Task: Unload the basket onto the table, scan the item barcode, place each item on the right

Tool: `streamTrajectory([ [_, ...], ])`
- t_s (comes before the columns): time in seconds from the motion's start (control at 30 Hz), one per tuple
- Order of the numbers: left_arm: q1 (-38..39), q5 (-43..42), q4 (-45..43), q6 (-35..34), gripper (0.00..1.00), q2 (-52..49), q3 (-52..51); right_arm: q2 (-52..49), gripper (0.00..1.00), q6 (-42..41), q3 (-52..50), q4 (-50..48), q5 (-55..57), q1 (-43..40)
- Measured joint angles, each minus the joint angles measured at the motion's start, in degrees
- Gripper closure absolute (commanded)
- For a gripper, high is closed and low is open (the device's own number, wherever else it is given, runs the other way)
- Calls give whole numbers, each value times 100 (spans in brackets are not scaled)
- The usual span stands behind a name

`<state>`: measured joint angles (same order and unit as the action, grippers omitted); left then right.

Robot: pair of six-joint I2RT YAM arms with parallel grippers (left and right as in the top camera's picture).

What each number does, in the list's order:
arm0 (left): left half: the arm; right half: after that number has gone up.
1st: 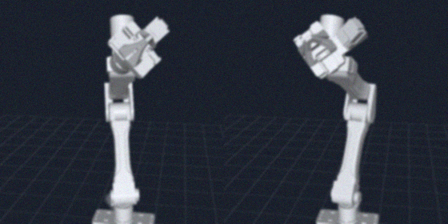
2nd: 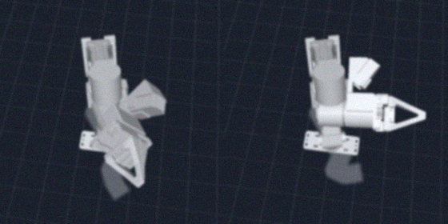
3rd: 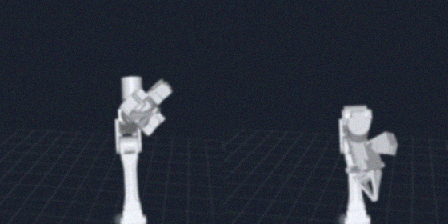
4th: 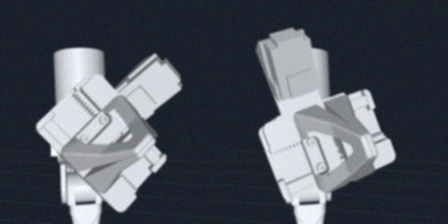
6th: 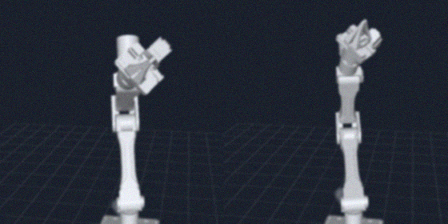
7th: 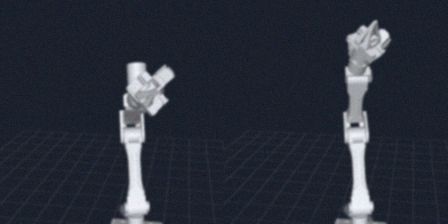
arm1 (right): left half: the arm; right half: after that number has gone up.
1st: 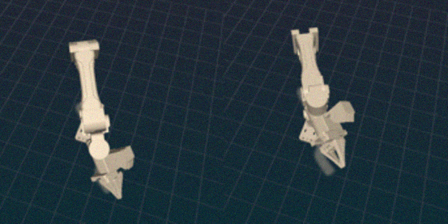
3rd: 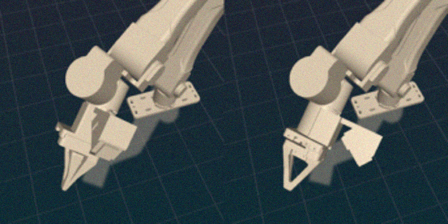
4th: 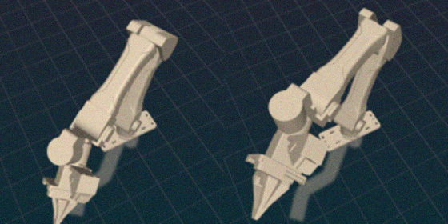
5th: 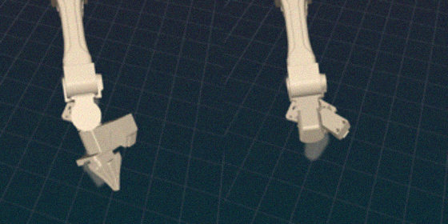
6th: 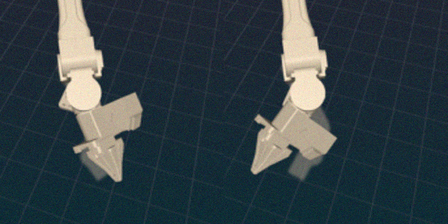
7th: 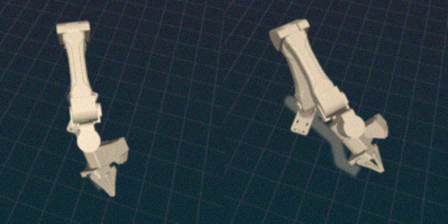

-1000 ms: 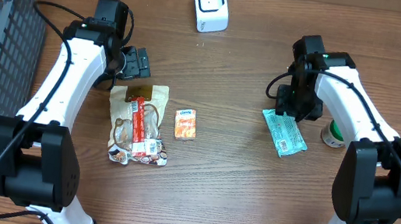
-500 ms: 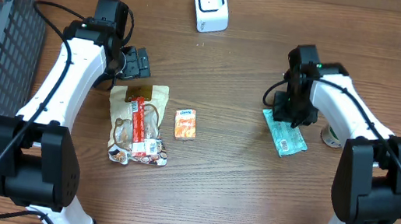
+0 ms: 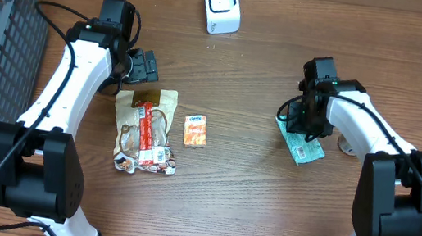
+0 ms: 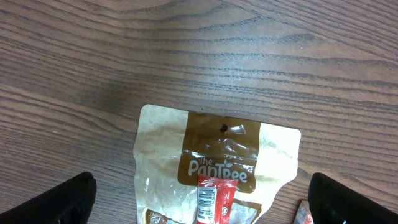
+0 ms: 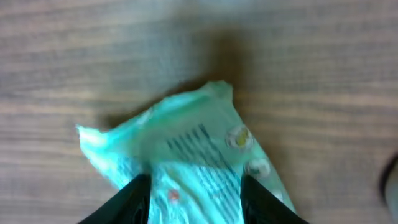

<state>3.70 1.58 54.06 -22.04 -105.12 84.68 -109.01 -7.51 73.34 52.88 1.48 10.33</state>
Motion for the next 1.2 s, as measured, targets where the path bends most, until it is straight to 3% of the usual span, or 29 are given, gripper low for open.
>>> streamTrajectory([
  [0.33, 2, 0, 0, 0, 0, 0, 0, 50, 52, -2, 833, 686, -730, 94],
  [0.7, 0, 0, -2, 0, 1, 0, 0, 52, 49, 0, -240, -299, -1220, 501],
  [1.2, 2, 0, 0, 0, 0, 0, 0, 87, 47, 0, -697, -122, 96, 437],
])
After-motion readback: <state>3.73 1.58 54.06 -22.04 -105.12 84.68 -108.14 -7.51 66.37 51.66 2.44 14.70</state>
